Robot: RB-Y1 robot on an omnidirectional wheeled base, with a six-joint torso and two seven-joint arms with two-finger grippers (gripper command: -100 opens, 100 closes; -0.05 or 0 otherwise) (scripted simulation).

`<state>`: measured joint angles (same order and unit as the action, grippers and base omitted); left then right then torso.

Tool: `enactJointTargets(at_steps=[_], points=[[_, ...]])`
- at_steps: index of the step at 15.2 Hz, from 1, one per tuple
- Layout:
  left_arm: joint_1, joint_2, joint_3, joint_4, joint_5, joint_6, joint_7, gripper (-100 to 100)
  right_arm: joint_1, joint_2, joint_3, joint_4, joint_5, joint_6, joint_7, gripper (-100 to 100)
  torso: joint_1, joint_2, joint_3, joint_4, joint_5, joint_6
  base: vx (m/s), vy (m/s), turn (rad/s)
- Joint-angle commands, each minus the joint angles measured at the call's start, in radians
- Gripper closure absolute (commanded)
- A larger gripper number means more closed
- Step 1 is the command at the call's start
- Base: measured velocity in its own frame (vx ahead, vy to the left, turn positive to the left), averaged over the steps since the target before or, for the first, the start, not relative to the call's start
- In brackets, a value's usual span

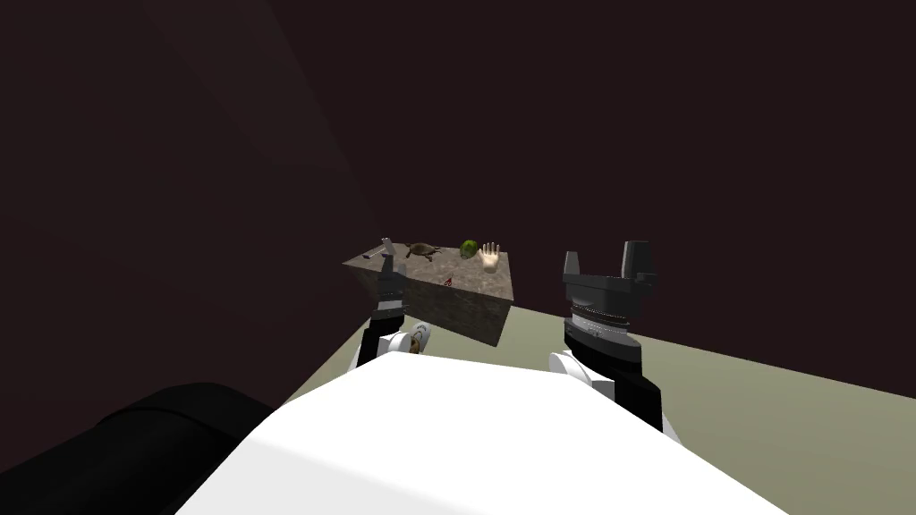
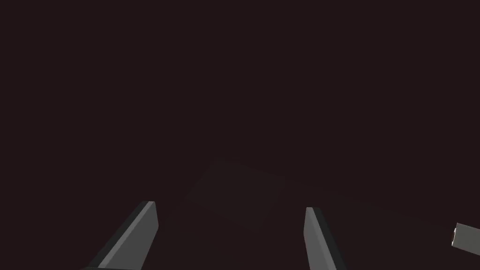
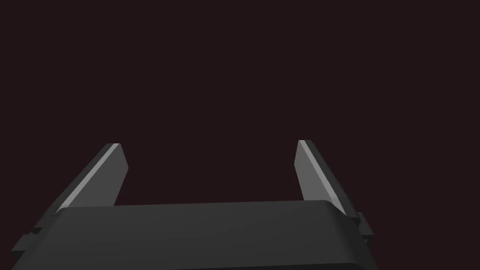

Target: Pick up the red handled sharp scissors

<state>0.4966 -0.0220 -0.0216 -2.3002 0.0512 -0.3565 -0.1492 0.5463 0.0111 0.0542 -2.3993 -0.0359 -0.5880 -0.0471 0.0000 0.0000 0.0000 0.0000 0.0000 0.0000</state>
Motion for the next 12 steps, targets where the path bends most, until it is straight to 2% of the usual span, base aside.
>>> enactJointTargets(at_steps=[1,2,3,4,6,7,8,9,10,11,12], points=[[-0.003,0.049,0.008,0.01,0.004,0.016,0.009,-100,0.0,0.0,0.0,0.0,0.0,0.0,0.0,0,0.0,0.0,0.0,0.0,0.0,0.0,0.001,-0.006,-0.038],[-0.003,0.049,0.008,0.01,0.004,0.016,0.009,-100,0.0,0.0,0.0,0.0,0.0,0.0,0.0,0,0.0,0.0,0.0,0.0,0.0,0.0,0.002,-0.009,-0.047],[-0.006,0.083,0.016,0.02,0.008,0.032,0.019,-100,0.0,0.0,0.0,0.0,0.0,0.0,0.0,0,0.0,0.0,0.0,0.0,0.0,0.0,0.004,-0.013,-0.06],[-0.006,0.084,0.016,0.02,0.008,0.032,0.019,-100,0.0,0.0,0.0,0.0,0.0,0.0,0.0,0,0.0,0.0,0.0,0.0,0.0,0.0,0.005,-0.014,-0.053],[-0.015,0.143,0.04,0.05,0.021,0.079,0.048,-100,0.0,0.0,0.0,0.0,0.0,0.0,0.0,0,-0.001,0.0,0.0,0.0,0.0,0.0,0.008,-0.022,-0.107],[-0.015,0.154,0.04,0.05,0.021,0.079,0.048,-100,0.0,0.0,0.0,0.0,0.0,0.0,0.0,0,-0.001,-0.001,0.0,0.0,0.0,0.0,0.01,-0.025,-0.102],[-0.021,0.184,0.055,0.069,0.029,0.109,0.066,-100,0.0,0.0,0.0,0.0,0.0,0.0,0.0,0,-0.001,-0.001,0.0,0.0,0.0,0.0,0.008,-0.031,-0.121],[-0.021,0.188,0.055,0.069,0.029,0.109,0.066,-100,0.0,0.0,0.0,0.0,0.0,0.0,0.0,0,-0.001,-0.001,0.0,0.0,0.0,0.0,0.005,-0.03,-0.086],[-0.028,0.222,0.073,0.091,0.038,0.144,0.087,-100,0.0,0.0,0.0,0.0,0.0,0.0,0.0,0,-0.002,-0.001,0.0,0.0,0.0,0.0,0.007,-0.035,-0.102],[-0.028,0.222,0.073,0.091,0.038,0.144,0.087,-100,0.0,0.0,0.0,0.0,0.0,0.0,0.0,0,-0.002,-0.001,0.0,0.0,0.0,0.0,0.009,-0.034,-0.087],[-0.035,0.256,0.092,0.116,0.048,0.178,0.111,-100,0.0,0.0,0.0,0.0,0.0,0.0,0.0,0,-0.002,-0.001,-0.001,0.0,0.0,0.0,0.01,-0.038,-0.15]])
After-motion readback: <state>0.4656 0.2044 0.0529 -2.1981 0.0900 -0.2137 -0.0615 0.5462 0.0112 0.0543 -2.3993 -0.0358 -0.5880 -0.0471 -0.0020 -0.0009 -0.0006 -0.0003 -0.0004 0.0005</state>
